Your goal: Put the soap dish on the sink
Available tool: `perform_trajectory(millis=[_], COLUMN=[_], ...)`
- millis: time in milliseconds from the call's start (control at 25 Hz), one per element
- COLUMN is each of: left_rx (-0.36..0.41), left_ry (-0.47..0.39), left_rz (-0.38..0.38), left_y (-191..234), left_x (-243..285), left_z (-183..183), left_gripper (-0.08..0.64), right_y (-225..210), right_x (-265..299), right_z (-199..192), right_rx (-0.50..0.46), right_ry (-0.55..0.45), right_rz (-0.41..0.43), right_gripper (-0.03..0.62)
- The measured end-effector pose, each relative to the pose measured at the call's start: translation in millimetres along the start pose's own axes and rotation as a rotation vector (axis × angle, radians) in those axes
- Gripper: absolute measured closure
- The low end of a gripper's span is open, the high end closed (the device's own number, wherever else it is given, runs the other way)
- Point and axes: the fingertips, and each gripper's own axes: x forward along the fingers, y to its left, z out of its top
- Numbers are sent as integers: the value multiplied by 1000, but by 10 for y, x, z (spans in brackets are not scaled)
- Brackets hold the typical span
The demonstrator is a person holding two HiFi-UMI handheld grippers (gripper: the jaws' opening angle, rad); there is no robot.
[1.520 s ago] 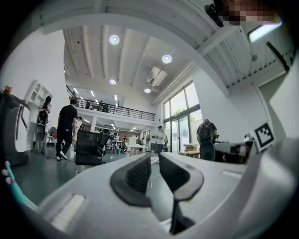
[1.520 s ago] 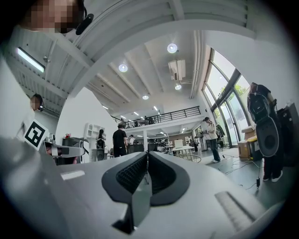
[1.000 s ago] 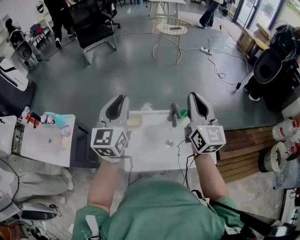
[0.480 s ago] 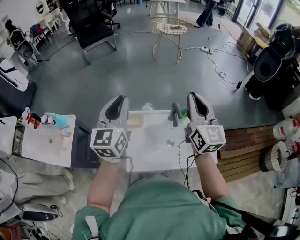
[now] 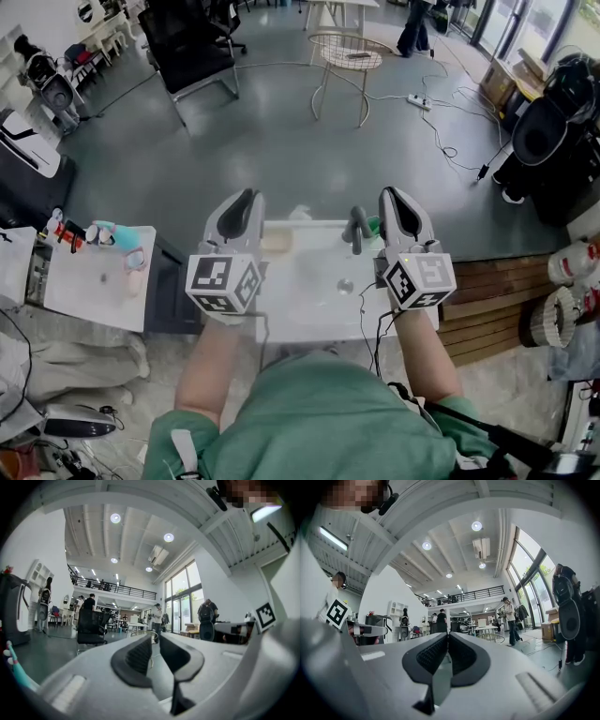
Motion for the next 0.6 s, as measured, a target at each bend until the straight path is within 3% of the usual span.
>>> perform_trajectory(millis=[600], left_rx=[-36], left_ry=[12], left_rz=[-2], left_y=[197], left_x=[40], left_z=[-99], left_gripper=[511], right_y=[140], right_x=[142], right_z=[-111], right_rx=[-5], right_ry=[15], right_rz=[12], right_gripper=[583])
